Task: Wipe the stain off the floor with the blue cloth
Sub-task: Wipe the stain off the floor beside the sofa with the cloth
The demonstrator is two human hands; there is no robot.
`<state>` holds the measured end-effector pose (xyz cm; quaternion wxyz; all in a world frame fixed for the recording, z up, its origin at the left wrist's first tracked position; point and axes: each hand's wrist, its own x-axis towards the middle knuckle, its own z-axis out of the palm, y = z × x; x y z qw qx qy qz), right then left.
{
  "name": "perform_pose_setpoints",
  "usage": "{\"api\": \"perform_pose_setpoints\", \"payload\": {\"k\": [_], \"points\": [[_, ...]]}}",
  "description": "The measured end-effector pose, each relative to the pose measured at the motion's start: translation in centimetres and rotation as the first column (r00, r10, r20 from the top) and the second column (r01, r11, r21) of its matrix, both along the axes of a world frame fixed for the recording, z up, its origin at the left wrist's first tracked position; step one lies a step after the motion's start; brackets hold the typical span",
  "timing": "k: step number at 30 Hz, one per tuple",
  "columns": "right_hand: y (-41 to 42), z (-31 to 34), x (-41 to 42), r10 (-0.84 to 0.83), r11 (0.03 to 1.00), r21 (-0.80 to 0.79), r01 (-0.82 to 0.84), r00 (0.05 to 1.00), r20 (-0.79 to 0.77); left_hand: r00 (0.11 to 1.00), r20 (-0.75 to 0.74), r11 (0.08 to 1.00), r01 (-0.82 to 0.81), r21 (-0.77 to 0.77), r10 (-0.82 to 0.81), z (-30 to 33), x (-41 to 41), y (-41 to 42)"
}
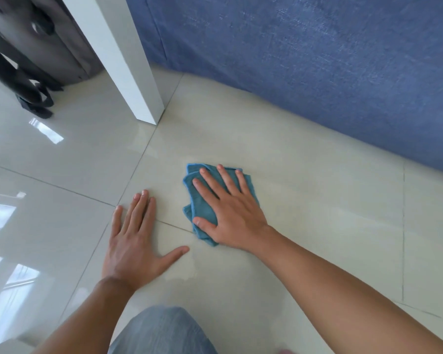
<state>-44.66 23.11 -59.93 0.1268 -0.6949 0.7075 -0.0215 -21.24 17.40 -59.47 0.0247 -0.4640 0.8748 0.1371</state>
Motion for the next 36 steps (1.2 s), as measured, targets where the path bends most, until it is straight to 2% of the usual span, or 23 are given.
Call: {"api": "perform_pose_setpoints", "payload": {"k": [5, 9, 17, 21, 25, 27, 32, 34, 36], "points": [[-3.8, -0.7, -0.2, -0.072, 0.997, -0.038, 0.072, 0.997, 0.018, 1.000, -0.007, 1.000, 0.002, 0.003, -0.002, -0.2, 0.1, -0.1], [-3.6, -0.8, -2.3, -0.221, 0.973, -0.062, 0.222, 0.975, 0.019, 1.000, -0.006, 1.000, 0.002, 0.000, -0.002, -0.2, 0.0, -0.1], [4.8, -0.6, -10.1, -0.552, 0.833, 0.011, 0.554, 0.831, -0.060, 1.000, -0.006, 1.000, -0.009, 0.007, 0.009, 0.1, 0.0, 0.2], [9.2, -0.4, -9.1, -0.613, 0.786, 0.037, 0.617, 0.785, -0.085, 1.000, -0.012, 1.000, -0.010, -0.001, 0.010, 0.2, 0.0, 0.3], [9.9, -0.2, -6.0, -0.589, 0.797, 0.093, 0.597, 0.802, -0.101, 1.000, -0.005, 1.000, 0.006, -0.009, -0.006, 0.2, 0.1, 0.2], [9.1, -0.1, -4.6, -0.534, 0.836, 0.102, 0.540, 0.842, -0.076, 1.000, -0.008, 1.000, 0.003, -0.013, -0.004, 0.1, 0.1, 0.2], [5.0, 0.3, -0.7, -0.223, 0.972, 0.082, 0.222, 0.975, 0.015, 1.000, -0.021, 1.000, 0.004, 0.004, -0.004, 0.1, 0.1, 0.0], [2.4, 0.2, 0.2, -0.094, 0.994, 0.067, 0.090, 0.994, 0.050, 1.000, -0.028, 1.000, 0.006, 0.015, -0.006, 0.0, 0.1, -0.1], [-0.8, 0.1, 0.3, -0.048, 0.998, 0.053, 0.044, 0.997, 0.065, 0.999, -0.034, 1.000, 0.011, 0.018, -0.010, -0.2, 0.1, -0.1]]}}
